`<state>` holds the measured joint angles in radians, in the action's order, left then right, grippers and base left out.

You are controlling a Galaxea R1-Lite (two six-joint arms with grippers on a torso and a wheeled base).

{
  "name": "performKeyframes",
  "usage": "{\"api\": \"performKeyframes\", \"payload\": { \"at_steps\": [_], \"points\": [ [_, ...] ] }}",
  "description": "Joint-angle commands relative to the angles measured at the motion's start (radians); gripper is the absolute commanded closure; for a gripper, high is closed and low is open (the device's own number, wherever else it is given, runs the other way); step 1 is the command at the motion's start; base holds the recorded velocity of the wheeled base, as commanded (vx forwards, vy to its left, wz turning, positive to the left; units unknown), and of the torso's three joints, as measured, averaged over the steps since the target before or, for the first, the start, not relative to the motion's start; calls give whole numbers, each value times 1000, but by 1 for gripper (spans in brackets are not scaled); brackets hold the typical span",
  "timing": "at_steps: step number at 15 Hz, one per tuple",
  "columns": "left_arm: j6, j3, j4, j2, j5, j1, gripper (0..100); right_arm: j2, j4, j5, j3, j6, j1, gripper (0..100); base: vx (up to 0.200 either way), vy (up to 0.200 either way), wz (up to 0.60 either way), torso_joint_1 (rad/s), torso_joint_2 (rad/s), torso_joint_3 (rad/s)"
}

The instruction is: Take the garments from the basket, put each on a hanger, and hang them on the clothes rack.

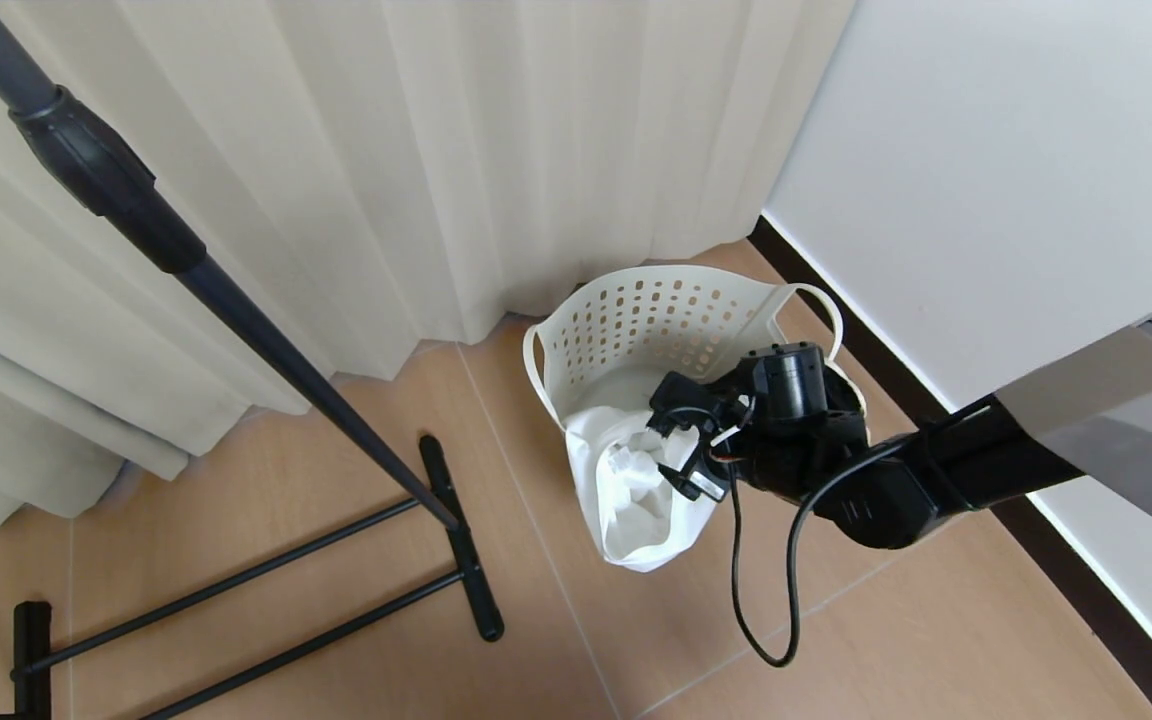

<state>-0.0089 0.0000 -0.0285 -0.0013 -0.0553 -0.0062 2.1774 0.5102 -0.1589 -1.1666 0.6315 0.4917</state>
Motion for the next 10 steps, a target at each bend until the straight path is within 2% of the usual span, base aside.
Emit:
{"api": "performKeyframes", "payload": {
  "at_steps": [1,3,10],
  "points": [
    [0,0,-1,1,0,0,0,67,-1,-16,-56,-12,5,0,0,0,0,0,0,0],
    [0,0,-1,1,0,0,0,113,-1,-47,-105,-16,7,0,0,0,0,0,0,0],
    [0,0,-1,1,0,0,0,200,-1,-51,-214,-73,-1,0,0,0,0,0,0,0]
  ]
}}
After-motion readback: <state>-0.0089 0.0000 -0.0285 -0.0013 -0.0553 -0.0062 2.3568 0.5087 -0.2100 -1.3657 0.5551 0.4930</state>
